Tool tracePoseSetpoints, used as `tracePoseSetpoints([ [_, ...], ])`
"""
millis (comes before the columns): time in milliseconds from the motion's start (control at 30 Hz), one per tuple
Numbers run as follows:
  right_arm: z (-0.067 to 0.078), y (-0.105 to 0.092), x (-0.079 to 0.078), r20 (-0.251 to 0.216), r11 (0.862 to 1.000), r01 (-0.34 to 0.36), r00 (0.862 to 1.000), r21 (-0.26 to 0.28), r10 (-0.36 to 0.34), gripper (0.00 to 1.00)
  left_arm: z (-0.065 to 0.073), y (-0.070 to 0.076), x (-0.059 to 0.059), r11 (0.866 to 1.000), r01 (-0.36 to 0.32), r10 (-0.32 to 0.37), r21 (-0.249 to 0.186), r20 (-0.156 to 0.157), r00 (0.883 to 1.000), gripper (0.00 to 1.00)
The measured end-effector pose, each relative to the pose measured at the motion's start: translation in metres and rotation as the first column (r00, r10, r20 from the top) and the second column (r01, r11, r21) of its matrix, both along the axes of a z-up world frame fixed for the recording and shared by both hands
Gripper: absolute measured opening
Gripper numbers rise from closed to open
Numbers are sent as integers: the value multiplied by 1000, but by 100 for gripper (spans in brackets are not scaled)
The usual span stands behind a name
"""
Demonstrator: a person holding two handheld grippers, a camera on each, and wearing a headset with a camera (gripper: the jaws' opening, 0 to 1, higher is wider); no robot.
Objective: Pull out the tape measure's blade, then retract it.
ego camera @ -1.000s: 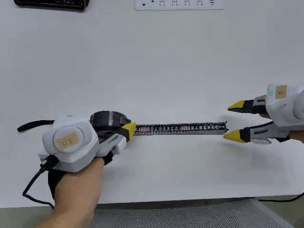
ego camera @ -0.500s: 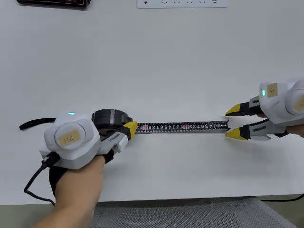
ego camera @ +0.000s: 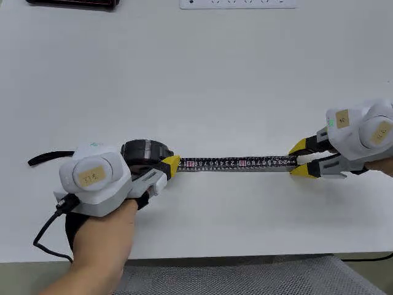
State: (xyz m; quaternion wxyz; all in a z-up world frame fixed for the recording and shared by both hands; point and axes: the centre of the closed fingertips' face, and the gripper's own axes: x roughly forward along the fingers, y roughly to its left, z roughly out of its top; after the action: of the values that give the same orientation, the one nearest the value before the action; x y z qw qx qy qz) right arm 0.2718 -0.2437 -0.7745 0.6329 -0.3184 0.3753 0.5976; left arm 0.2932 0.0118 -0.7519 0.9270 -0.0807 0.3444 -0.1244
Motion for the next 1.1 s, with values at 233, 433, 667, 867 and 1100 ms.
tracePoseSetpoints([
  [233,0,0,2,4,1000,-3,1000,-10,3,12,0,0,0,1000,3,-3,1,-8,1000,61],
  [433,-1,0,2,9,1000,-7,1000,-22,8,11,0,0,-1,1000,8,-8,4,-15,1000,60],
  [667,-1,-1,2,8,1000,-9,1000,-23,10,11,0,0,-1,1000,17,-17,11,-25,1000,59],
  [867,-1,-1,2,7,1000,-8,1000,-23,8,11,0,1,0,1000,8,-8,-1,-19,1000,60],
  [1100,-1,0,2,4,1000,0,1000,-25,0,11,1,1,-1,1000,-8,8,2,-5,1000,61],
])
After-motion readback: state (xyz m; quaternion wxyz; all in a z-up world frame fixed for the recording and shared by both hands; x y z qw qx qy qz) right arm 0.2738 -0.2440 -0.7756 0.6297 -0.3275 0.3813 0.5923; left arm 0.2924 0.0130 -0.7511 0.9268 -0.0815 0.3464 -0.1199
